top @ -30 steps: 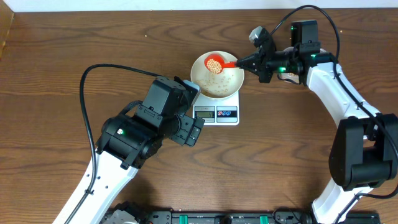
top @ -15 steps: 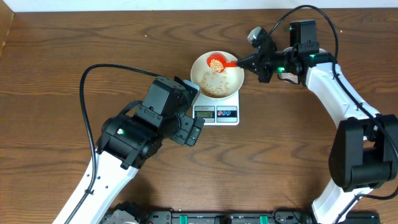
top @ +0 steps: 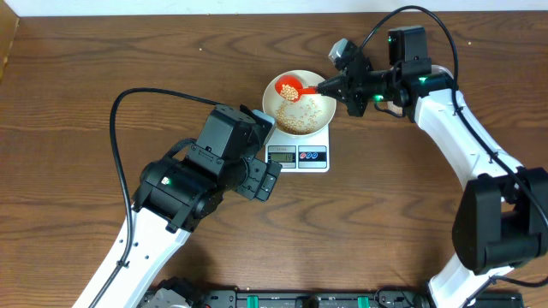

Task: Scoop item into bowl and weigh 50g on scale
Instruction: 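Tilt the scoop with the right gripper to pour chickpeas into bowl, then move the empty scoop back right to the chickpea tub, then dip the red scoop into the chickpeas again with the right gripper, then lift the filled scoop out of the tub with the right gripper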

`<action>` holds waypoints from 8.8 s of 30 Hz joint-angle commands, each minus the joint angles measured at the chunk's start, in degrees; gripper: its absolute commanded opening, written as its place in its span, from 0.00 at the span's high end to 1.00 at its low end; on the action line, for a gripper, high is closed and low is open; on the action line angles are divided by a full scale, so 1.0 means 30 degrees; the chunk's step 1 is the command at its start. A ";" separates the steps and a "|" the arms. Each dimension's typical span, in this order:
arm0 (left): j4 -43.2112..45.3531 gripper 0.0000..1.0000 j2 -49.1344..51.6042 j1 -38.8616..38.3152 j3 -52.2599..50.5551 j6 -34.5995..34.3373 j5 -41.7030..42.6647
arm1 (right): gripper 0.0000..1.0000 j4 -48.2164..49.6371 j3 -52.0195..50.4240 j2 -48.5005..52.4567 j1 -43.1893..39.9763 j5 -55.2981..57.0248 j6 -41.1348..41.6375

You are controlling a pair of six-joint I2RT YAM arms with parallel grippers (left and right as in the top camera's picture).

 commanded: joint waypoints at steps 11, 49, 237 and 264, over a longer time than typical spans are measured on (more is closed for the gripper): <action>-0.0044 0.08 0.0102 0.0117 0.0495 0.0131 0.0029 | 0.99 -0.1632 0.0022 -0.2696 0.1501 0.4911 -0.2375; -0.0044 0.08 0.0102 0.0117 0.0495 0.0131 0.0029 | 0.99 -0.0896 0.0022 -0.4495 -0.2827 -0.2004 0.4481; -0.0044 0.08 0.0102 0.0117 0.0495 0.0138 0.0029 | 0.99 -0.5297 -0.0138 0.0401 -1.1307 0.0291 0.9588; -0.0044 0.08 0.0102 0.0117 0.0495 0.0131 0.0029 | 0.99 -0.2922 -0.0138 0.1814 -1.3180 -0.5821 1.0542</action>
